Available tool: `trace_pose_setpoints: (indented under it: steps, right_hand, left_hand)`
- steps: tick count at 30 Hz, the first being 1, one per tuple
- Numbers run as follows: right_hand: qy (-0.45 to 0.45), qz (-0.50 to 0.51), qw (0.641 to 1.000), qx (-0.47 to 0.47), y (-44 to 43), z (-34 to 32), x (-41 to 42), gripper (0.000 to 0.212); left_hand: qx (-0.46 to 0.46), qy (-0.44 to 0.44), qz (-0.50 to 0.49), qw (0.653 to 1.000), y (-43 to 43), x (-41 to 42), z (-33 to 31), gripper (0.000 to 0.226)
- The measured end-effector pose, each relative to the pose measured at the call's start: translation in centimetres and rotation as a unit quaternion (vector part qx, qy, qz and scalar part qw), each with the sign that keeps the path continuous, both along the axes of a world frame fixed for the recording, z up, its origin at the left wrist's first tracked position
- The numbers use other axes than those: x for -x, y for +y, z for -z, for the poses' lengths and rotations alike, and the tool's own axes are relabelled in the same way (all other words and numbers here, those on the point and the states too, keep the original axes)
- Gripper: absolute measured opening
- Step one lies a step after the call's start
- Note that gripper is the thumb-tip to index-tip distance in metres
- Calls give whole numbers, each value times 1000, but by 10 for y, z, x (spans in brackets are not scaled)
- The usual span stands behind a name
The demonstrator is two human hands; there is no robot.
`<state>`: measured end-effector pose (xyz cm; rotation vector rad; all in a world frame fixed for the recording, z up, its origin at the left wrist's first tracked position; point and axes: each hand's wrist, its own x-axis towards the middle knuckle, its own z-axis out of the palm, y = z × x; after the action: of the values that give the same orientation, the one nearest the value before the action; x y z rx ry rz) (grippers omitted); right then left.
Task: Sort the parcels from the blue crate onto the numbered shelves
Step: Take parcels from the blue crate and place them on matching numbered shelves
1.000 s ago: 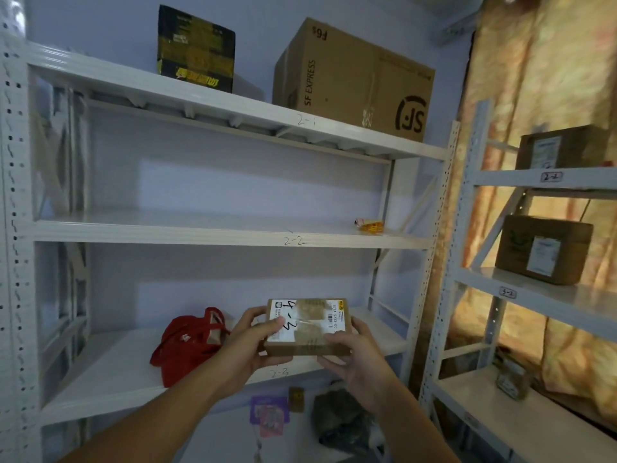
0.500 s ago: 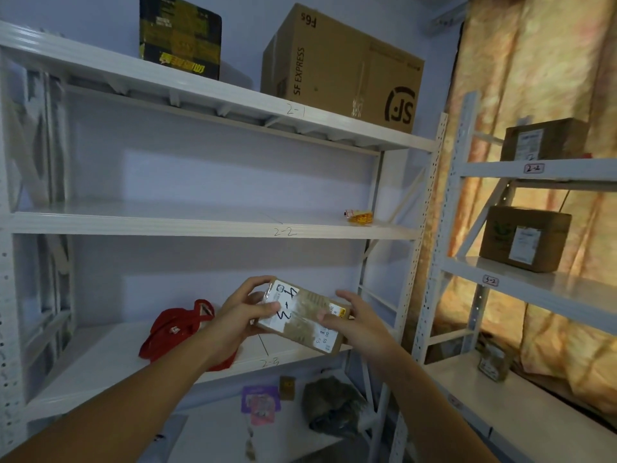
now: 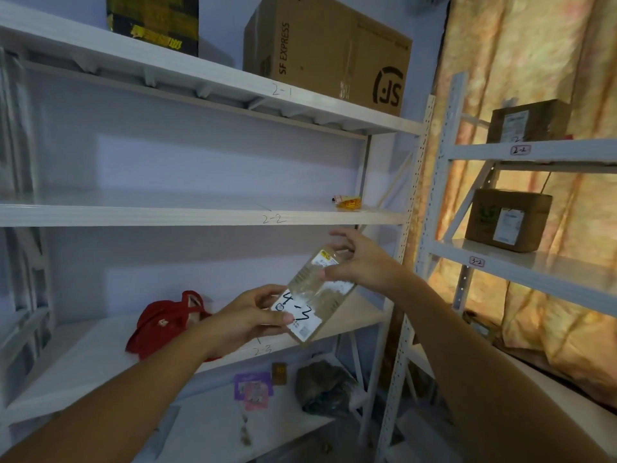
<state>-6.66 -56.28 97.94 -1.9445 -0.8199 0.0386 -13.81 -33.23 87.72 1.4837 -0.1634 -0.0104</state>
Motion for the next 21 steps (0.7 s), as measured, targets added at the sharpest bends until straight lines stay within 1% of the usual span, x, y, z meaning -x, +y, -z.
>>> trace_pose_setpoints:
  steps: [3, 5, 7, 9, 11, 13, 14, 16, 18, 19, 21]
  right_hand:
    - [-39, 57, 996, -63, 5, -5, 2, 76]
    - [-39, 115, 985, -119, 3, 2, 5, 73]
    - [0, 144, 979, -143, 2, 16, 8, 75]
    - [65, 137, 980, -130, 3, 36, 9, 80]
    - [124, 106, 979, -123, 7, 50, 15, 71]
    - [133, 88, 978, -138, 9, 59, 17, 56]
    - [127, 90, 976, -149, 9, 62, 16, 50]
    - [116, 94, 973, -178, 3, 65, 16, 44]
    - [102, 100, 970, -196, -4, 67, 16, 40]
    - [92, 101, 971, -196, -8, 67, 16, 37]
    - [78, 94, 973, -195, -13, 68, 18, 33]
  left_hand:
    - [126, -13, -48, 991, -16, -9, 9, 51]
    - [189, -18, -65, 980, -21, -13, 12, 45]
    - [218, -27, -75, 973, -25, -17, 12, 43]
    - [234, -35, -79, 968, -31, -19, 9, 45]
    - [234, -44, -73, 969, -38, -20, 5, 50]
    - [214, -48, -64, 974, -45, -22, 3, 54]
    - [186, -55, -67, 979, -49, -22, 2, 55]
    - [70, -93, -117, 986, -56, -22, 0, 54]
    - [-37, -152, -170, 973, -62, -23, -2, 54]
    - [-59, -178, -183, 965, -65, -24, -3, 55]
    - [-67, -206, -191, 957, -70, -26, -5, 57]
